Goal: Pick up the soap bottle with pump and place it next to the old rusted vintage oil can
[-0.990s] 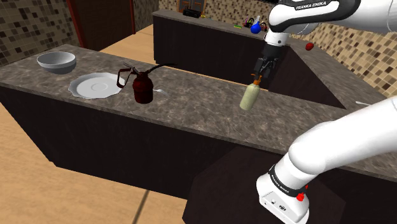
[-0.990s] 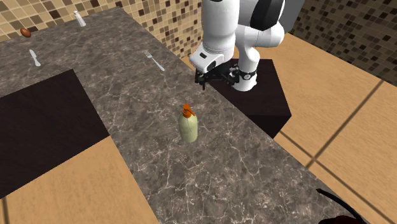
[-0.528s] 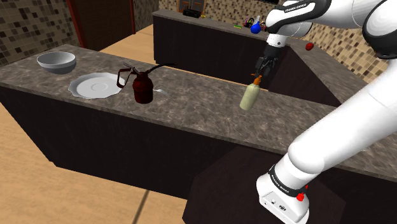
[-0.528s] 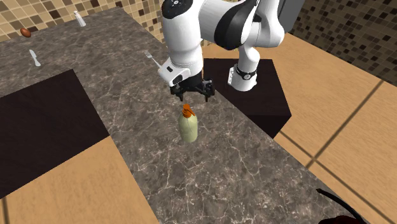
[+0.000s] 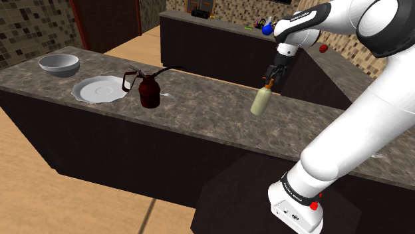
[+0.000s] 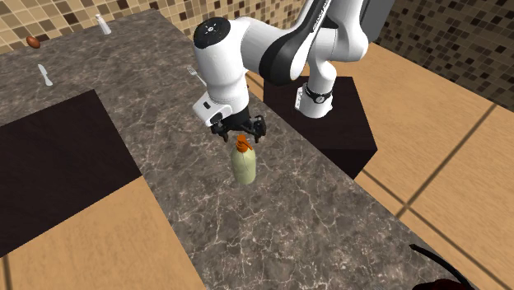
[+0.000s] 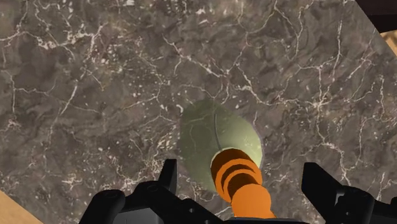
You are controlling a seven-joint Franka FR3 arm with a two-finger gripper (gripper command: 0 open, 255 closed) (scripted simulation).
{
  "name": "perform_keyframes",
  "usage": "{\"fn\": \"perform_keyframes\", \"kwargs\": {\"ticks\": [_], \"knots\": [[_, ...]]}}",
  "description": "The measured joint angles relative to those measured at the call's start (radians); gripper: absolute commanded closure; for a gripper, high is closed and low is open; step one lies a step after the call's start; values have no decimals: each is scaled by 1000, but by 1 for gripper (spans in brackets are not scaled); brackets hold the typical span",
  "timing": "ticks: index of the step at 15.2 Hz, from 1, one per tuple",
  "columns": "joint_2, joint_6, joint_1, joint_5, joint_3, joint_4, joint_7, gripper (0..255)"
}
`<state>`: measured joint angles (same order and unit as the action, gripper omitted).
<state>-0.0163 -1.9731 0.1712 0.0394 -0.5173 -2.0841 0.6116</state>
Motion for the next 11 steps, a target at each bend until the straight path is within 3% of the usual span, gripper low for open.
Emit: {"fn": "perform_keyframes", "kwargs": {"ticks": [8,9,11], "knots": [[7,-33,0,5,0,-26,3,0],[7,-33,0,5,0,-26,3,255],[7,-33,0,5,0,-26,3,255]]}}
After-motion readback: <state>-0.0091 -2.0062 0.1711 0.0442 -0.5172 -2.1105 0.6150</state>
